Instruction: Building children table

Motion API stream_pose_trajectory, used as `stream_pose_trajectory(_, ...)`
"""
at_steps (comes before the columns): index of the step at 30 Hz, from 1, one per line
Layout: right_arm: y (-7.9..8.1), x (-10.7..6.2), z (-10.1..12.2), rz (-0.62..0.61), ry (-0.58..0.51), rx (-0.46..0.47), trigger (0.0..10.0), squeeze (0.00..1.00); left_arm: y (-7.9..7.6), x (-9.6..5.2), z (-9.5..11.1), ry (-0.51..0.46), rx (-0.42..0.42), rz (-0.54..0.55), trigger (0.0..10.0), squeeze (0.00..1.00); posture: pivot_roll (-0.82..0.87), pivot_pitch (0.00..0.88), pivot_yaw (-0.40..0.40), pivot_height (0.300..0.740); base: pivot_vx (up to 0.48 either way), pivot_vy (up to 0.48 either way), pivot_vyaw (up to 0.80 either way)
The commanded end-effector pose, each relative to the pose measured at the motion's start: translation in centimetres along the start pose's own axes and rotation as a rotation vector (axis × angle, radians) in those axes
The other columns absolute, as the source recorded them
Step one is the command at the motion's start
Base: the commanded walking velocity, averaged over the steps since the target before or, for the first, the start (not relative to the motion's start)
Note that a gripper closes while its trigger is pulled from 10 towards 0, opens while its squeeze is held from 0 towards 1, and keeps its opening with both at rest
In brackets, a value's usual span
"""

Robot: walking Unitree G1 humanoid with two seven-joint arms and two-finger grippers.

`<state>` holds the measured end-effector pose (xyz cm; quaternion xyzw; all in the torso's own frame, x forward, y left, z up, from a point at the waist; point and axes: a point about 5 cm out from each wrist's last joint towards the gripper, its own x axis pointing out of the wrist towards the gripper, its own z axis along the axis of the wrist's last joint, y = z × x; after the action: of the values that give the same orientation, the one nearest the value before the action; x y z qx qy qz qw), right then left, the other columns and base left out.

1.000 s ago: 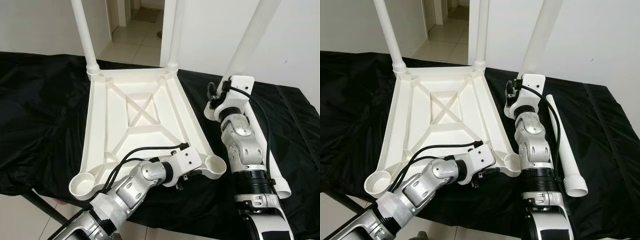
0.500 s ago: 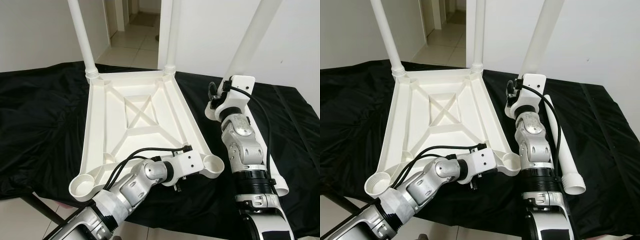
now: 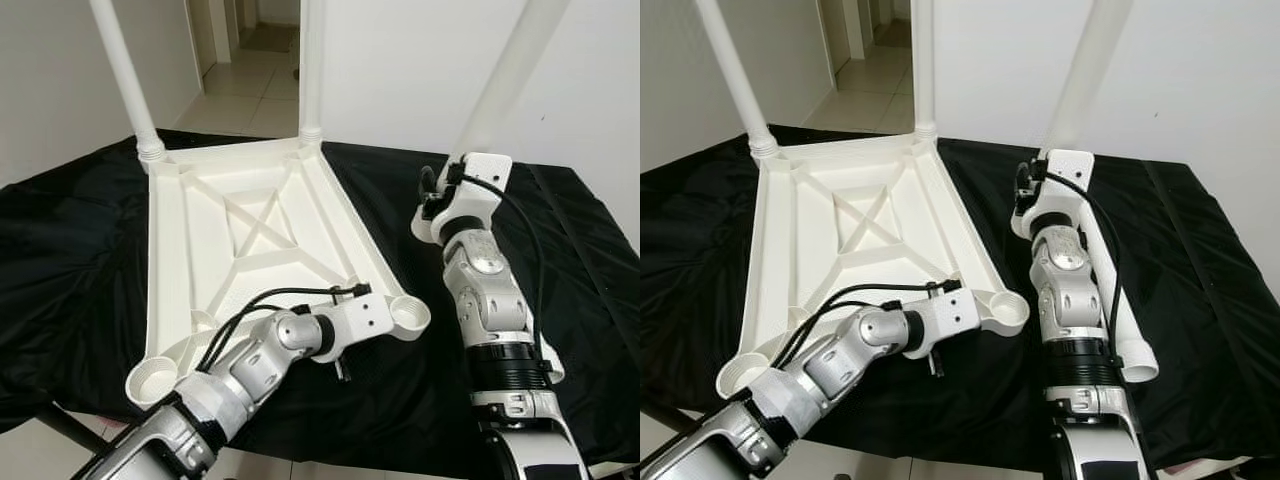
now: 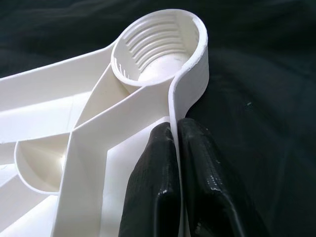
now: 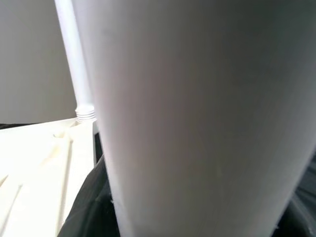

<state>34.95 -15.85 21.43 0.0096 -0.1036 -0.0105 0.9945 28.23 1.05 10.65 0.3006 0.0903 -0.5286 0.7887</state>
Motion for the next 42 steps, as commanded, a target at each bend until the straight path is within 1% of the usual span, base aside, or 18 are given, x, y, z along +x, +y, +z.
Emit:
stream_pose_trajectory(1, -0.1, -0.2, 0.1, -0.007, -0.002, 0.009, 10.0, 0.0, 0.6, -1.3, -5.2, 0.23, -0.043, 0.062, 10.0, 0.0, 0.12, 0.008, -0.001, 0.74, 0.0, 0.0, 0.0)
stream_pose_trajectory(10, -0.1, -0.2, 0.0, -0.002, 0.003, 0.007, 10.0, 0.0, 0.7, -1.5, -4.7, 0.188, -0.065, 0.042, 10.0, 0.0, 0.12, 0.013, -0.006, 0.74, 0.0, 0.0, 0.0)
stream_pose_trajectory(11, -0.1, -0.2, -0.1, 0.002, 0.007, 0.006, 10.0, 0.0, 0.6, -1.6, -4.3, 0.16, -0.077, 0.03, 10.0, 1.0, 0.12, 0.015, -0.008, 0.74, 0.0, 0.0, 0.0)
stream_pose_trajectory(14, 0.1, -0.3, -0.2, 0.013, 0.014, 0.003, 10.0, 0.0, 0.2, -1.7, -3.4, 0.105, -0.085, -0.015, 10.0, 1.0, 0.12, 0.023, -0.01, 0.74, 0.0, 0.0, 0.0)
stream_pose_trajectory(15, 0.1, -0.3, -0.3, 0.017, 0.018, 0.002, 10.0, 0.0, 0.1, -1.8, -2.9, 0.078, -0.085, -0.029, 10.0, 0.0, 0.12, 0.023, -0.011, 0.74, 0.0, 0.0, 0.0)
stream_pose_trajectory(17, 0.2, -0.4, -0.5, 0.021, 0.028, -0.002, 10.0, 0.0, -0.1, -2.2, -1.3, -0.019, -0.099, -0.071, 10.0, 0.0, 0.12, 0.028, -0.014, 0.74, 0.0, 0.0, 0.0)
stream_pose_trajectory(19, 0.2, -0.4, -0.5, 0.021, 0.028, -0.002, 10.0, 0.0, -0.1, -2.2, -1.3, -0.019, -0.099, -0.071, 10.0, 0.0, 0.12, 0.028, -0.014, 0.74, 0.0, 0.0, 0.0)
stream_pose_trajectory(20, 0.3, -0.5, -0.7, 0.028, 0.036, -0.012, 10.0, 0.0, 0.2, -2.7, 0.5, -0.141, -0.151, -0.088, 10.0, 0.0, 0.12, 0.03, -0.016, 0.74, 0.0, 0.0, 0.0)
stream_pose_trajectory(23, 0.3, -0.5, -0.8, 0.031, 0.04, -0.015, 10.0, 0.0, 0.4, -2.9, 1.0, -0.182, -0.169, -0.085, 10.0, 0.0, 0.12, 0.03, -0.016, 0.74, 0.0, 0.0, 0.0)
stream_pose_trajectory(24, 0.3, -0.6, -1.0, 0.038, 0.047, -0.015, 10.0, 0.0, 0.9, -3.2, 1.7, -0.227, -0.193, -0.062, 10.0, 0.0, 0.12, 0.031, -0.02, 0.74, 0.0, 0.0, 0.0)
stream_pose_trajectory(26, 0.6, -0.8, -1.3, 0.069, 0.061, -0.005, 10.0, 0.0, 1.6, -3.5, 2.5, -0.269, -0.233, -0.028, 10.0, 0.0, 0.13, 0.031, -0.023, 0.74, 0.0, 0.0, 0.0)
stream_pose_trajectory(27, 0.6, -0.8, -1.3, 0.069, 0.061, -0.005, 10.0, 0.0, 1.6, -3.5, 2.5, -0.269, -0.233, -0.028, 10.0, 0.0, 0.13, 0.031, -0.023, 0.74, 0.0, 0.0, 0.0)
stream_pose_trajectory(29, 1.0, -1.2, -1.9, 0.115, 0.08, 0.014, 10.0, 0.0, 3.3, -4.4, 4.1, -0.353, -0.319, 0.045, 10.0, 0.0, 0.13, 0.03, -0.026, 0.74, 0.0, 0.0, 0.0)
stream_pose_trajectory(30, 1.0, -1.4, -2.1, 0.119, 0.082, 0.009, 10.0, 0.0, 3.7, -4.8, 4.6, -0.379, -0.335, 0.06, 10.0, 0.0, 0.13, 0.028, -0.027, 0.74, 0.0, 0.0, 0.0)
stream_pose_trajectory(35, 1.2, -2.0, -2.5, 0.127, 0.078, 0.012, 10.0, 0.0, 4.6, -5.9, 5.2, -0.423, -0.326, 0.123, 10.0, 0.0, 0.14, 0.028, -0.034, 0.74, 0.0, 0.0, 0.0)
stream_pose_trajectory(37, 1.5, -2.5, -2.5, 0.141, 0.061, 0.022, 10.0, 0.0, 5.1, -6.3, 4.7, -0.413, -0.34, 0.18, 10.0, 0.0, 0.14, 0.026, -0.038, 0.74, 0.0, 0.0, 0.0)
stream_pose_trajectory(40, 1.6, -2.7, -2.5, 0.148, 0.049, 0.029, 10.0, 0.0, 5.4, -6.3, 4.4, -0.402, -0.346, 0.213, 10.0, 0.0, 0.14, 0.026, -0.038, 0.74, 0.0, 0.0, 0.0)
stream_pose_trajectory(42, 1.7, -3.3, -2.1, 0.16, 0.017, 0.037, 10.0, 0.0, 6.0, -6.7, 4.1, -0.409, -0.37, 0.282, 10.0, 0.0, 0.15, 0.026, -0.041, 0.74, 0.0, 0.0, 0.0)
